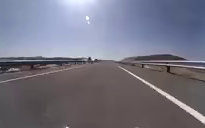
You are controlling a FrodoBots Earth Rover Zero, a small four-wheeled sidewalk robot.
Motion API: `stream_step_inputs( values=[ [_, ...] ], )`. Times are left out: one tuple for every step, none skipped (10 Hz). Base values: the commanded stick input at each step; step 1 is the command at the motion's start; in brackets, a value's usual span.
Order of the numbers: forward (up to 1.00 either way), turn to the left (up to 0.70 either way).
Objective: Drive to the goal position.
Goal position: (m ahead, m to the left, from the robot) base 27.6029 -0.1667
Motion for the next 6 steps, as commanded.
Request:
stream_step_inputs(
  values=[
    [1.00,0.00],
    [1.00,0.00],
    [1.00,0.00],
    [1.00,0.00],
    [1.00,0.00],
    [1.00,0.00]
  ],
)
